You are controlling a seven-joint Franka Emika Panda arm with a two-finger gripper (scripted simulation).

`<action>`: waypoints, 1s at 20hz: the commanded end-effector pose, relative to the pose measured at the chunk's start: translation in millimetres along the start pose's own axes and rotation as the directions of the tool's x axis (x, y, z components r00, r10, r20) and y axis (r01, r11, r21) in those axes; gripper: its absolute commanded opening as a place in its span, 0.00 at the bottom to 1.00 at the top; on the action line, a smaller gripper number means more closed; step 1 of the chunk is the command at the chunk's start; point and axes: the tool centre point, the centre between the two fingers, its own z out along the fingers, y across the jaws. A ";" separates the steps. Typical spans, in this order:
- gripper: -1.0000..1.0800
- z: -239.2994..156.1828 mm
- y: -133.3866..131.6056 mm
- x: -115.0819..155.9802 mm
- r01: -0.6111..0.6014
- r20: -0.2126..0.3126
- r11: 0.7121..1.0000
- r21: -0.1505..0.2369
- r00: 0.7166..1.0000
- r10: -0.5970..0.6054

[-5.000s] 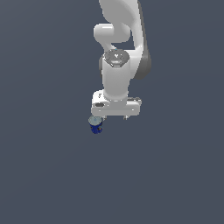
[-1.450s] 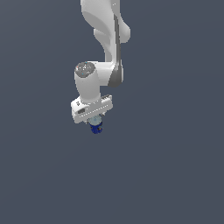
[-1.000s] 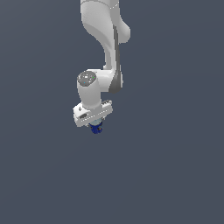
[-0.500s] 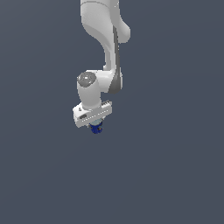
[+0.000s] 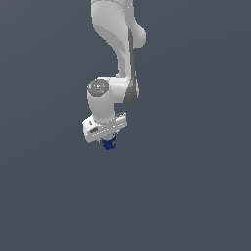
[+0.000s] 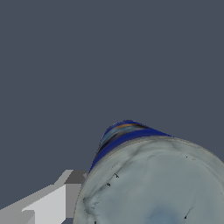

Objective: Pick up the object and move it to a goal position.

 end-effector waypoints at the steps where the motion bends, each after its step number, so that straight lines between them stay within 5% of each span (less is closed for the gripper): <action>1: 0.00 -9.8 -2.4 8.2 0.001 -0.004 1.000 -0.003 1.000 -0.001; 20: 0.00 -138.1 -52.7 122.4 0.001 -0.004 1.000 -0.003 1.000 -0.001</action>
